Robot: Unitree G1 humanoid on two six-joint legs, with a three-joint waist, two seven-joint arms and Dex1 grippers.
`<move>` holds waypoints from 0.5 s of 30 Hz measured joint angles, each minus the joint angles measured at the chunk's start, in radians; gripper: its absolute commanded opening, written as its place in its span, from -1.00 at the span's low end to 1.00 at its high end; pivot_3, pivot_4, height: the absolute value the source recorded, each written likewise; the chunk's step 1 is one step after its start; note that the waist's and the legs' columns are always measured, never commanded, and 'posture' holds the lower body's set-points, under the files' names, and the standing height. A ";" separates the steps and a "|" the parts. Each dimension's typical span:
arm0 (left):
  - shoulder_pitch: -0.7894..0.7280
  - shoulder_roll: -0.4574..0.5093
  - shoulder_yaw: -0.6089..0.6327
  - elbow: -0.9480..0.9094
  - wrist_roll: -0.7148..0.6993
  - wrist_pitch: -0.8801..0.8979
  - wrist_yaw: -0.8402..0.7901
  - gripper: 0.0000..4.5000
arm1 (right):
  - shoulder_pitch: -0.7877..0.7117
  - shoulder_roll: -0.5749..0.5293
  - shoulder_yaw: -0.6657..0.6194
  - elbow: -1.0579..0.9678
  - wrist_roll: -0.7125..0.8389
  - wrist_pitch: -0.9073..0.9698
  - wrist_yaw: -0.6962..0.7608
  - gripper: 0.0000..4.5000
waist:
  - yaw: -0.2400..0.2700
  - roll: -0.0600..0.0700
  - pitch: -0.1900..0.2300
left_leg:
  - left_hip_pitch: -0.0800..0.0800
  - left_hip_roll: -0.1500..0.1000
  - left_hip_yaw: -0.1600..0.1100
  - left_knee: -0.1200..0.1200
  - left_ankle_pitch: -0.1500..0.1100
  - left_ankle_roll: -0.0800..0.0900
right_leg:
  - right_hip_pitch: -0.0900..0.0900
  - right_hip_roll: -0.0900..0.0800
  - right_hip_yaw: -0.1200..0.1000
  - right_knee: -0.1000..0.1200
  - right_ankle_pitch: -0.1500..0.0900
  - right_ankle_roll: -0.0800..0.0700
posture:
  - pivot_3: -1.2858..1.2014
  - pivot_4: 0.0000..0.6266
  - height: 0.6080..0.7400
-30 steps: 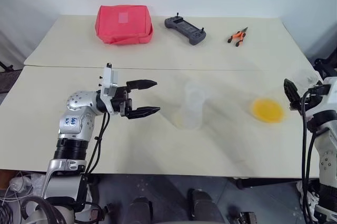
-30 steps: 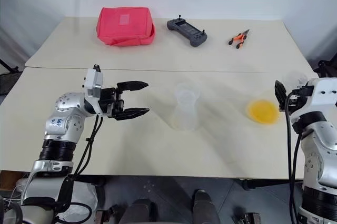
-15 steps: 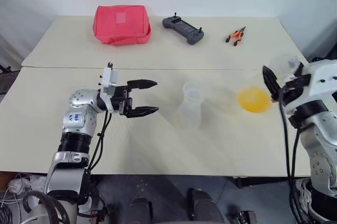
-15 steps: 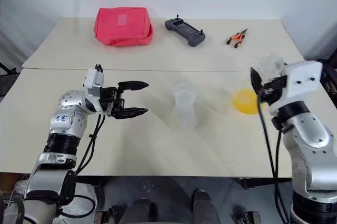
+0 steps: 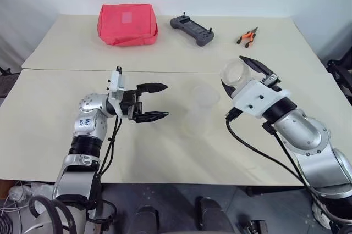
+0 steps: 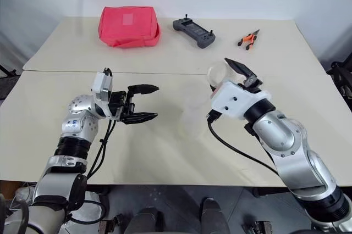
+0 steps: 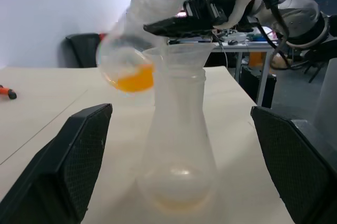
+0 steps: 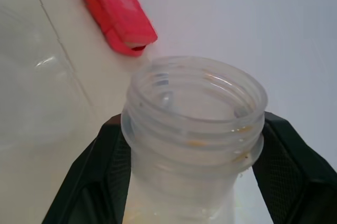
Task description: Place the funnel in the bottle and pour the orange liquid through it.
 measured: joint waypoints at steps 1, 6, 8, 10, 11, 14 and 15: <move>0.000 -0.002 0.000 0.000 0.000 0.000 0.000 1.00 | -0.014 0.000 0.001 0.020 -0.029 -0.025 0.012 0.22 | 0.000 0.000 0.000 | 0.000 0.000 0.000 0.000 0.000 0.000 | 0.000 0.000 0.000 0.000 0.000 0.000 | 0.03 -0.52 1.00; 0.000 -0.011 0.000 0.000 0.000 0.000 -0.004 1.00 | -0.047 -0.016 0.015 0.082 -0.125 -0.134 0.068 0.22 | 0.001 0.000 0.000 | 0.000 0.000 0.000 0.000 0.000 0.000 | 0.000 0.000 0.000 0.000 0.000 0.000 | 0.03 -0.52 1.00; 0.000 -0.015 0.000 0.000 0.000 0.000 -0.005 1.00 | -0.050 -0.030 0.015 0.100 -0.153 -0.184 0.087 0.22 | 0.000 0.000 0.000 | 0.000 0.000 0.000 0.000 0.000 0.000 | 0.000 0.000 0.000 0.000 0.000 0.000 | 0.03 -0.52 1.00; 0.000 -0.019 0.000 0.000 0.000 0.000 -0.005 1.00 | -0.052 -0.038 0.015 0.121 -0.177 -0.234 0.102 0.22 | 0.000 0.000 0.000 | 0.000 0.000 0.000 0.000 0.000 0.000 | 0.000 0.000 0.000 0.000 0.000 0.000 | 0.03 -0.52 1.00; 0.000 -0.022 0.000 0.000 0.000 0.000 -0.005 1.00 | -0.054 -0.039 0.015 0.136 -0.194 -0.270 0.110 0.22 | -0.001 0.000 0.000 | 0.000 0.000 0.000 0.000 0.000 0.000 | 0.000 0.000 0.000 0.000 0.000 0.000 | 0.03 -0.52 1.00; 0.000 -0.030 0.000 -0.001 0.000 0.000 -0.005 1.00 | -0.059 -0.041 0.015 0.162 -0.227 -0.337 0.126 0.22 | -0.001 0.000 0.000 | 0.000 0.000 0.000 -0.001 0.000 0.000 | 0.000 0.000 0.000 0.000 0.000 0.000 | 0.03 -0.52 1.00; 0.000 -0.031 0.000 -0.001 0.000 0.000 -0.005 1.00 | -0.060 -0.041 0.015 0.164 -0.233 -0.353 0.131 0.22 | -0.001 0.000 0.000 | 0.000 0.000 0.000 -0.001 0.000 0.000 | 0.000 0.000 0.000 0.000 0.000 0.000 | 0.03 -0.52 1.00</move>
